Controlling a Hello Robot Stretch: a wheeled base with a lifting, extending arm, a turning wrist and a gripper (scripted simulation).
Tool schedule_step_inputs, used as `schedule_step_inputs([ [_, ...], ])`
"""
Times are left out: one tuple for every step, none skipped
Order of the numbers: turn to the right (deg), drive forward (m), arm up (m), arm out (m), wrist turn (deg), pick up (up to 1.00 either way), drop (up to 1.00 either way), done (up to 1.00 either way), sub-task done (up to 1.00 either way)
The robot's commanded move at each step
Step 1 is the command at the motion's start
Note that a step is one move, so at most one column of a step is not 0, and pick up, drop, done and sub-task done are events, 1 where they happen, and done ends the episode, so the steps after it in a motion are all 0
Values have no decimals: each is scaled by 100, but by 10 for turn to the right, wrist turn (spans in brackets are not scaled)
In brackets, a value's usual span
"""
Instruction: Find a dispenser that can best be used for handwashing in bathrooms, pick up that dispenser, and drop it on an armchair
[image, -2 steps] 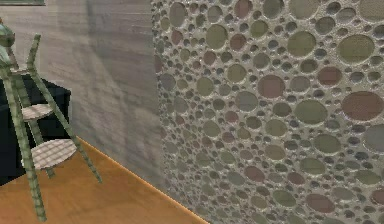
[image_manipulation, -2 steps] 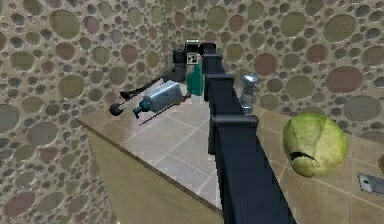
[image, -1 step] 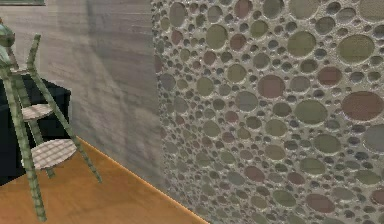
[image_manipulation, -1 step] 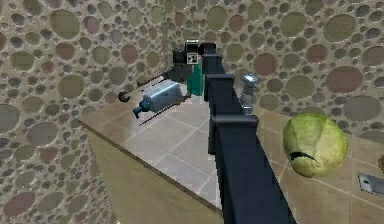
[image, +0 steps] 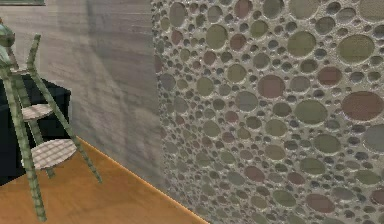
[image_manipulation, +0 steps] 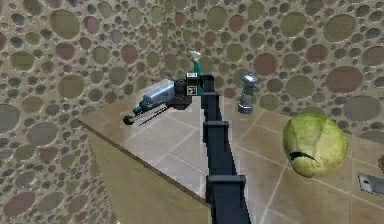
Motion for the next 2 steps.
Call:
schedule_step_inputs([
  [0, 0, 0, 0, 0, 100, 0, 0, 0],
  [0, 0, 10, 0, 0, 0, 0, 0, 0],
])
